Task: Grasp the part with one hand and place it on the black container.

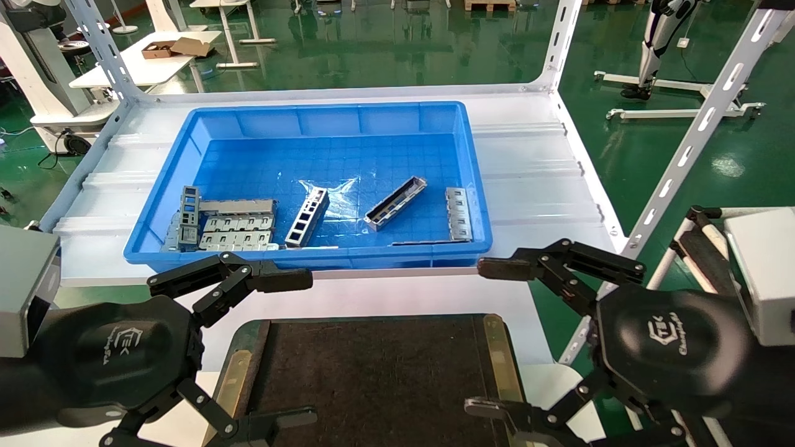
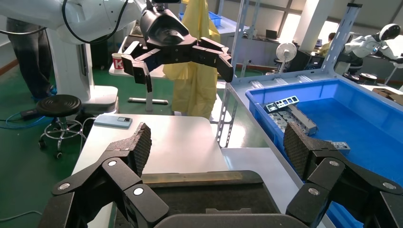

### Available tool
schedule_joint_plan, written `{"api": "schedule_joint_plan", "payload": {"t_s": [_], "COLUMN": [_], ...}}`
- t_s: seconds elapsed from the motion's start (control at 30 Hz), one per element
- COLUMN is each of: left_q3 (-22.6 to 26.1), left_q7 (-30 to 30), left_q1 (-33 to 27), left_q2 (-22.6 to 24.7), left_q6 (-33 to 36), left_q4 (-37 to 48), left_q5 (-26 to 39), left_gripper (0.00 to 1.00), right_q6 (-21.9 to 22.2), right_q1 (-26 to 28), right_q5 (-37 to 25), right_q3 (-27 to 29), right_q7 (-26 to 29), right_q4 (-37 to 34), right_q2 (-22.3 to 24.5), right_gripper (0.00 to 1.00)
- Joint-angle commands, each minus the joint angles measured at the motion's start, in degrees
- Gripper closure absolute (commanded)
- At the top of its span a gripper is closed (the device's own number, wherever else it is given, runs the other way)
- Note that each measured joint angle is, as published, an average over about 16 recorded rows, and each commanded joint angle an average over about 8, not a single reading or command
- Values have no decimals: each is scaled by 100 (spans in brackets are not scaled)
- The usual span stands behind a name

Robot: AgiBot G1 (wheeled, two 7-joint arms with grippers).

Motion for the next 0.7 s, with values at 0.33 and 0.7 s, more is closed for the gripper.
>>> {"api": "schedule_joint_plan", "payload": {"t_s": [0.33,0.7], "left_q3": [0,0], "left_q7": [0,0], "left_q1": [0,0], "left_q2": [0,0], "left_q6": [0,0], "left_q4": [0,0], "left_q5": [0,0], "left_gripper": [0,0], "right_q6": [0,0], "right_q1": [0,0], "right_q5": [0,0], "right_q3": [0,0], "right_q7": [0,0], "right_q4": [0,0], "right_q2": [0,0], "right_gripper": [0,0]}}
